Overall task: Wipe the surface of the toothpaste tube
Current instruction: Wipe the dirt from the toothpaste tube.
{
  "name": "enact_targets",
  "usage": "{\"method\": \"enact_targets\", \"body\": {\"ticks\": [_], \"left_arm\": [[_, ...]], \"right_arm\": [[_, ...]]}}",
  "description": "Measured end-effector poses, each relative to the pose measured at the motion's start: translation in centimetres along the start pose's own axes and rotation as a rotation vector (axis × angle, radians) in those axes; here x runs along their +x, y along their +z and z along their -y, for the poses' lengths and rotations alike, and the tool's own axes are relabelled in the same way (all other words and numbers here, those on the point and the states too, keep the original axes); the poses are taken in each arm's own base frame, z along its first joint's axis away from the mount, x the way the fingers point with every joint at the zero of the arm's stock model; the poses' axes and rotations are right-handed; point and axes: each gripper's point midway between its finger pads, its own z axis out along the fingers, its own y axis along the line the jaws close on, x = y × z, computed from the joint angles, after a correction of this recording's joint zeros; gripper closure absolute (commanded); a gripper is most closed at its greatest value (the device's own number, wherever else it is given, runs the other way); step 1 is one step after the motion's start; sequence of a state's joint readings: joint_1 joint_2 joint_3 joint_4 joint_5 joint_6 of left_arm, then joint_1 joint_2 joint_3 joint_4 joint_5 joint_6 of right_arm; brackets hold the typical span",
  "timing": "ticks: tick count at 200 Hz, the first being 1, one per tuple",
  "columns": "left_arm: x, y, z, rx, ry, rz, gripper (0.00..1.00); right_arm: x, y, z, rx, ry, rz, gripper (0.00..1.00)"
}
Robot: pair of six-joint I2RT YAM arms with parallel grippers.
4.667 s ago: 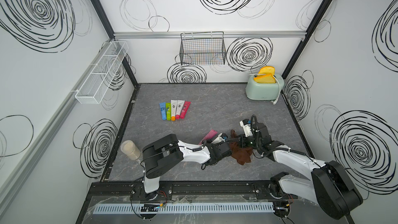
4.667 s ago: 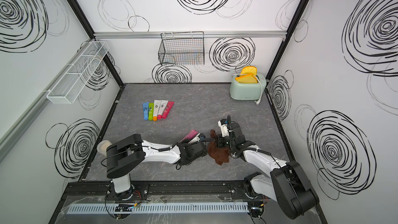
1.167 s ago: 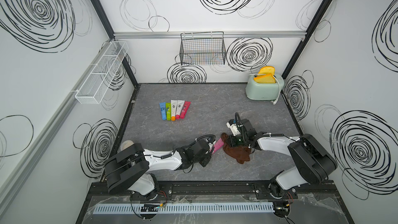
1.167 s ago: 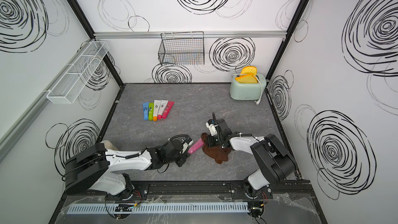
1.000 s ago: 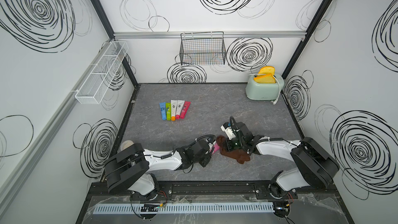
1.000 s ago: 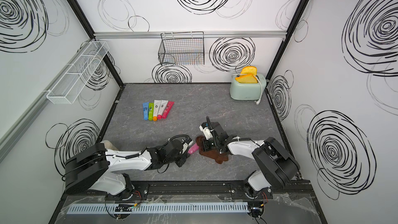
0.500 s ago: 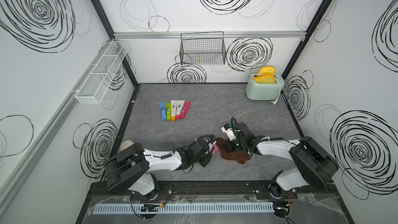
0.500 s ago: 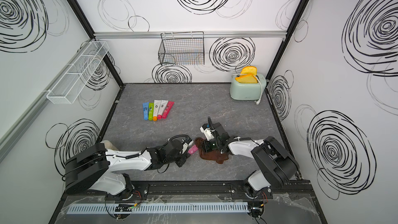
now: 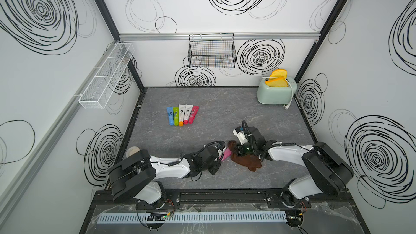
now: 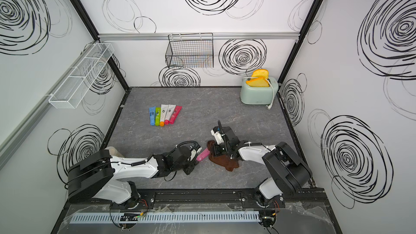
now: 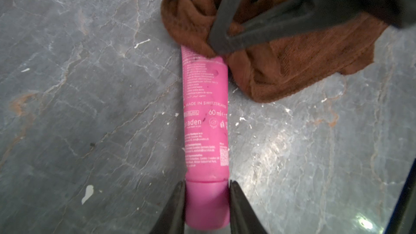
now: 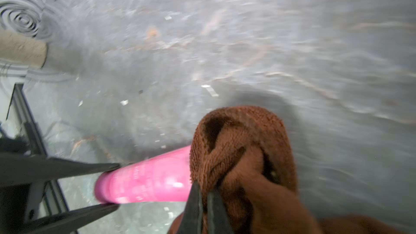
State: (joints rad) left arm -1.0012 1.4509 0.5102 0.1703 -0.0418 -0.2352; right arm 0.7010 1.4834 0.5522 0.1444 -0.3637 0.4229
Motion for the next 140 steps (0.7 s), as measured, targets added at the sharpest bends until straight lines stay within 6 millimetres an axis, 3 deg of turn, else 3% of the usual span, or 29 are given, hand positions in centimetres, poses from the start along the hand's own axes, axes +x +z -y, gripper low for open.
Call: {"method": "enact_targets", "body": {"ticks": [30,61,88,120,140], "left_arm": [[0.2,0.0,0.0,0.000,0.002,-0.010,1.00],[0.2,0.0,0.0,0.001,0.003,-0.010,1.00],[0.1,0.0,0.0,0.001,0.002,-0.006,1.00],[-0.3,0.0,0.0,0.004,0.000,0.011,1.00],[-0.3,0.0,0.1,0.005,0.000,0.012,1.00]], "right_arm": [[1.8,0.8,-3.8,-0.071,-0.061,-0.049,1.00],[2.0,1.0,-3.9,-0.084,-0.056,-0.058,1.00],[1.0,0.6,-2.1,-0.072,-0.021,-0.045,1.00],[-1.1,-0.9,3.5,0.032,0.072,0.009,1.00],[-1.4,-1.3,5.5,0.079,0.103,0.023,1.00]]}}
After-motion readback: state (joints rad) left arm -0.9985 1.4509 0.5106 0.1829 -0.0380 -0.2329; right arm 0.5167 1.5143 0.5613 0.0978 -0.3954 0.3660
